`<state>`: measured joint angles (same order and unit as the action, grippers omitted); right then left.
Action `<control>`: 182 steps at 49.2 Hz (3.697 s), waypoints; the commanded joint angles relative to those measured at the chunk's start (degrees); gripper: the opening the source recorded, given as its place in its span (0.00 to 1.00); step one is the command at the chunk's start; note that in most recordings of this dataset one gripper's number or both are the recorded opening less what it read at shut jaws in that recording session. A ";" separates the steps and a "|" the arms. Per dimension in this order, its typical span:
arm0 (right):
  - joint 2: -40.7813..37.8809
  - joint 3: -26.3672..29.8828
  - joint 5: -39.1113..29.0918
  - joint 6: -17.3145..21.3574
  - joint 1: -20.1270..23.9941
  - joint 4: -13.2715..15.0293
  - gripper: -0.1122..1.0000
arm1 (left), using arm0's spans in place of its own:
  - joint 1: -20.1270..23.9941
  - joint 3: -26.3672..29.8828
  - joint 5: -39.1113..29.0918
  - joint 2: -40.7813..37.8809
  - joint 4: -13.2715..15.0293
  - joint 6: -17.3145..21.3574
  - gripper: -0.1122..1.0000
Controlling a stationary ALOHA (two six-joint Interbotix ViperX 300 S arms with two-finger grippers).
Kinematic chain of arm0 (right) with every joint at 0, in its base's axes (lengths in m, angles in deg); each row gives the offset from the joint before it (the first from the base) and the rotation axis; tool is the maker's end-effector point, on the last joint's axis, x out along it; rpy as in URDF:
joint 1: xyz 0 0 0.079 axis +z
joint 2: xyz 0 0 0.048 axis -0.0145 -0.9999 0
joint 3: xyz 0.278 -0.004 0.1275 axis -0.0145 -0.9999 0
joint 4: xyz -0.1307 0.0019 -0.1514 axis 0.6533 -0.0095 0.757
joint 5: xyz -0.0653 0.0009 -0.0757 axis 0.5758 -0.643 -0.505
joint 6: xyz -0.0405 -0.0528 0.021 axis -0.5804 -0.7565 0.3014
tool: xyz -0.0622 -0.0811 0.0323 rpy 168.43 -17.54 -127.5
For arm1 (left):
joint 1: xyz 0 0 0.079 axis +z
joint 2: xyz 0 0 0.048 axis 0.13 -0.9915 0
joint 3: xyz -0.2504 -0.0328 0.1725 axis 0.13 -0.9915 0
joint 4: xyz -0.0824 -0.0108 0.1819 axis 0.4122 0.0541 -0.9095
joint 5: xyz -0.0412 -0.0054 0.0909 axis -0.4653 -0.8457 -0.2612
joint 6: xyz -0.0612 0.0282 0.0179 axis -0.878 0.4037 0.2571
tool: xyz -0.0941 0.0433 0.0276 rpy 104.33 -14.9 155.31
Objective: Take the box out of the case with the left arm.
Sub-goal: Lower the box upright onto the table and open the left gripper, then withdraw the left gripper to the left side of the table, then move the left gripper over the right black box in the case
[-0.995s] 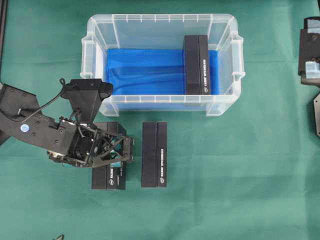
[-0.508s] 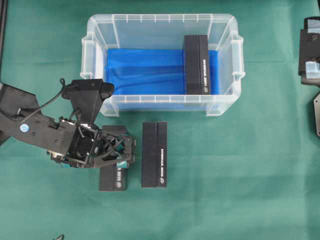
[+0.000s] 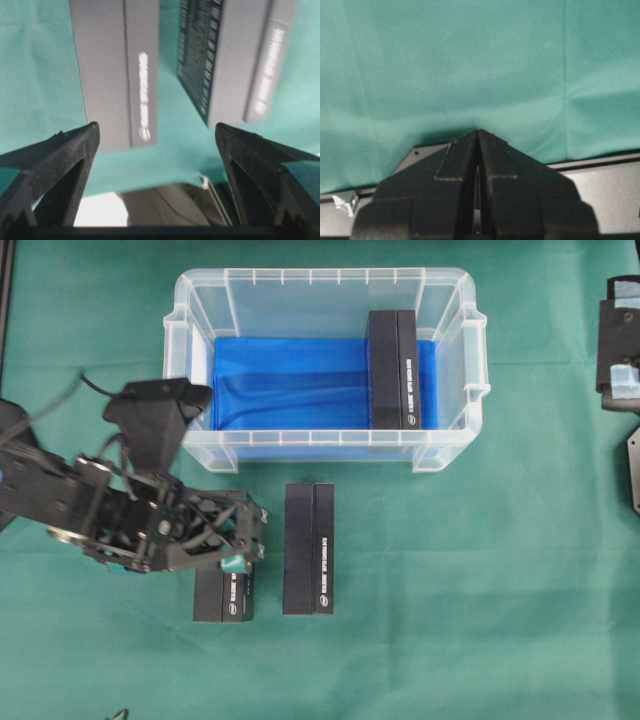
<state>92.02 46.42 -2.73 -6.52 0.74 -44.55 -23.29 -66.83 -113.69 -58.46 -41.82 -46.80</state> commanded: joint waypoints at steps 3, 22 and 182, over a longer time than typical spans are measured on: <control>0.26 0.53 0.26 -0.09 0.00 0.09 0.10 | 0.18 3.69 -4.39 2.99 -0.09 0.18 0.96; 0.26 0.53 0.26 0.00 0.00 0.09 0.10 | -0.26 3.60 -7.73 4.04 -0.35 2.99 0.96; 0.18 0.53 0.26 0.62 0.00 -0.09 0.10 | 32.61 2.46 -15.73 9.49 1.67 40.08 0.96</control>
<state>92.11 46.42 -2.73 -6.00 0.74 -44.55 10.19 -69.55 -129.51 -46.16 -40.15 -6.72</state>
